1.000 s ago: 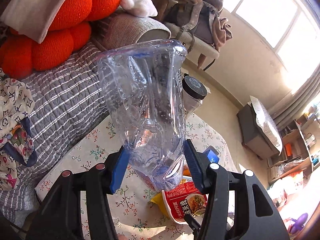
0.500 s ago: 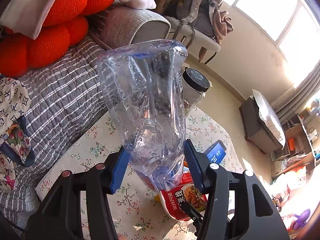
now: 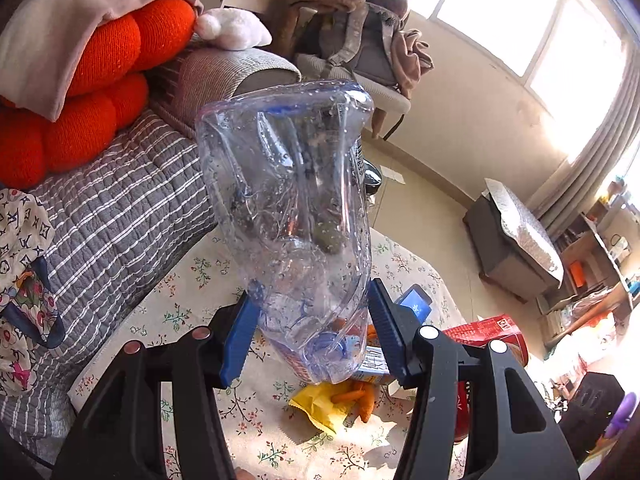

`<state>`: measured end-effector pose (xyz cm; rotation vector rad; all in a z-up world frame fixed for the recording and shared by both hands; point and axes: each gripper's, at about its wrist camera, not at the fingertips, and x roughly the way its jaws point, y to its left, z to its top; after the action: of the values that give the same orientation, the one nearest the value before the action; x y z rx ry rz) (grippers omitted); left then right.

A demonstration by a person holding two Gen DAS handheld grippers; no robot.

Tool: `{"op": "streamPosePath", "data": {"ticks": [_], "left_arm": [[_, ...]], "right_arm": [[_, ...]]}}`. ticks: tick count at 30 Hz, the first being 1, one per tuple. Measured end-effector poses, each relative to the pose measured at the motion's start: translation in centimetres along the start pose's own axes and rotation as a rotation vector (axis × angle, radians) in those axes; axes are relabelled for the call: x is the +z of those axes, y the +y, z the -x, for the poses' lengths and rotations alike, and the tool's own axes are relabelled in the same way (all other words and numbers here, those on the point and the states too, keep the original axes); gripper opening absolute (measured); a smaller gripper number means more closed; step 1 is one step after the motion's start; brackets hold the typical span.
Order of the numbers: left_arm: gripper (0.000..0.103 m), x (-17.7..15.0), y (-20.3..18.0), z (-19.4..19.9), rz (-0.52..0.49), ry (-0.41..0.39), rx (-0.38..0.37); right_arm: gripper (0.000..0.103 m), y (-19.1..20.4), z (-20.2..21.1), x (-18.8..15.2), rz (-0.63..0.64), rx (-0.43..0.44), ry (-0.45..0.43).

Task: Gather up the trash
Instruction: 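Lift the bottle with the left tool while the right tool grasps the red noodle cup, then carry bottle and noodle cup over the white bin and open both tools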

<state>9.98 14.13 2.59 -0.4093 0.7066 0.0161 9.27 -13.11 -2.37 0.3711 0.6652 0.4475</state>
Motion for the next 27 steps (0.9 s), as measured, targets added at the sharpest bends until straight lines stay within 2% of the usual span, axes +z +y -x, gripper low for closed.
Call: {"op": "streamPosePath", "data": {"ticks": [9,16,21,25,27], "left_arm": [[0.054,-2.8,-6.5,1.1,-0.132,-0.031,-0.138],[0.054,-5.8,-11.5,1.2,-0.226,-0.011,-0.226],[0.054,-9.5,-16.1,0.8,-0.322,0.034,-0.286],[0.054,-12.8,-19.7,0.1,-0.39,0.091,-0.328],[0.054,-14.6,-21.5,-0.1,-0.422,0.114,-0.352]], "right_arm": [[0.083,-3.4,9.5,0.6,0.024,-0.222,-0.115],[0.083,-8.6,16.9,0.3,0.053,-0.55,-0.146],[0.083,-13.6,20.7,-1.8,0.006,-0.783,-0.108],[0.083,-17.2,21.3,-3.6,-0.046,-0.927,-0.024],[0.083,-18.5,21.2,-4.5,-0.075,-0.965,0.029]]}}
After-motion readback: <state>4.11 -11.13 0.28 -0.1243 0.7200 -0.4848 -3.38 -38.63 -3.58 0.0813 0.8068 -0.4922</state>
